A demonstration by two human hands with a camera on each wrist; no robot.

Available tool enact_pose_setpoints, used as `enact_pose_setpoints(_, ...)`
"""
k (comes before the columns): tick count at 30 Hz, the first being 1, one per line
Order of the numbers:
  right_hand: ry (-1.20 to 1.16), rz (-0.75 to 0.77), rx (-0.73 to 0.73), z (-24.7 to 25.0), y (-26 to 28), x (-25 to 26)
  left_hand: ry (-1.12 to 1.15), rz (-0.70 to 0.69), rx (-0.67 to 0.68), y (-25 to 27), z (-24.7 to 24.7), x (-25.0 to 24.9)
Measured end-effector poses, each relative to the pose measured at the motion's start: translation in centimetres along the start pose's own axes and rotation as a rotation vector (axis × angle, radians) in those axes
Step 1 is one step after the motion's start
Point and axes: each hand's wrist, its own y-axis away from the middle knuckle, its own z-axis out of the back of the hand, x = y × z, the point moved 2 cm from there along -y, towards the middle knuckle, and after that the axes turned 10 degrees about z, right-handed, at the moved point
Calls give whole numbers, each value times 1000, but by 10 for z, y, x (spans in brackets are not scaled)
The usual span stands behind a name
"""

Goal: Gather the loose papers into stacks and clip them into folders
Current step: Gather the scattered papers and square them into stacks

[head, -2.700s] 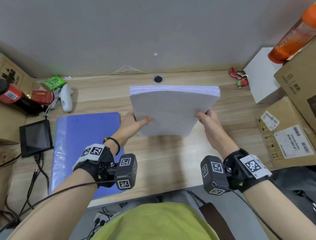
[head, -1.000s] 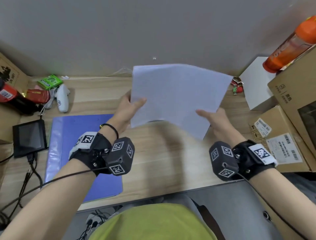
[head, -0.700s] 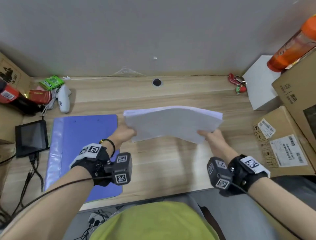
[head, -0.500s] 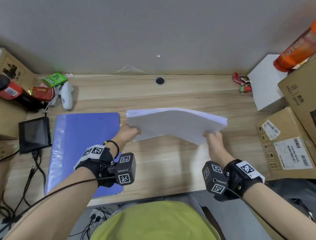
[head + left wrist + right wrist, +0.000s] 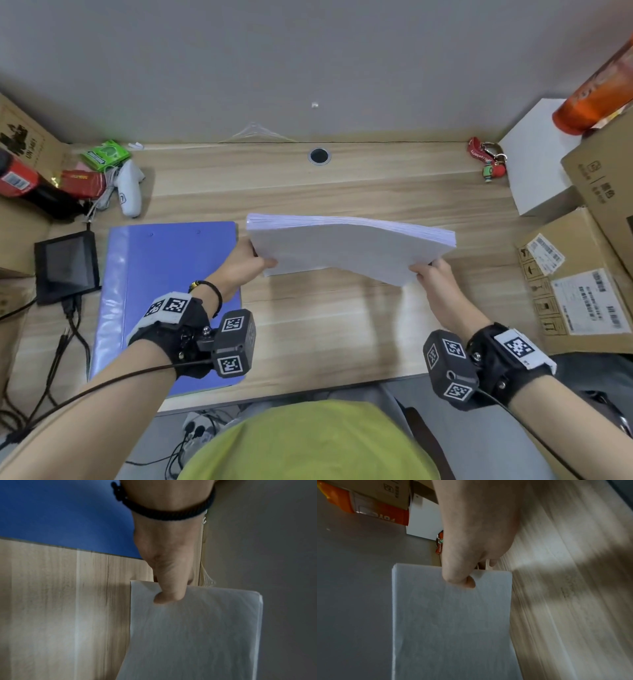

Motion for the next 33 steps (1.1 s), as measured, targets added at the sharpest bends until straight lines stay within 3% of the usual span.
enact_pose_setpoints(4, 3, 84, 53, -2, 5, 0, 10, -16, 58, 0, 1, 1)
enact_pose_setpoints(8, 83, 139, 15, -2, 3, 5, -60, -81, 91, -1, 3, -5)
enact_pose_setpoints(11, 130, 161, 5, 2, -4, 15, -35, -42, 146, -1, 6, -9)
enact_pose_setpoints(16, 46, -21, 237, 17, -13, 30, 120, 84, 252, 1, 22, -4)
enact_pose_setpoints(20, -323, -215, 179, 26, -1, 39, 307, 143, 246, 1, 28, 11)
enact_pose_setpoints(23, -533, -228, 146, 25, 13, 35, 468, 135, 222, 3, 13, 9)
enact_pose_setpoints(30, -420, -333, 295, -33, 39, 18, 567, 153, 129, -7, -46, -10)
enact_pose_setpoints(33, -453, -300, 363, -53, 49, 17, 590, 194, 112, -11, -72, -16)
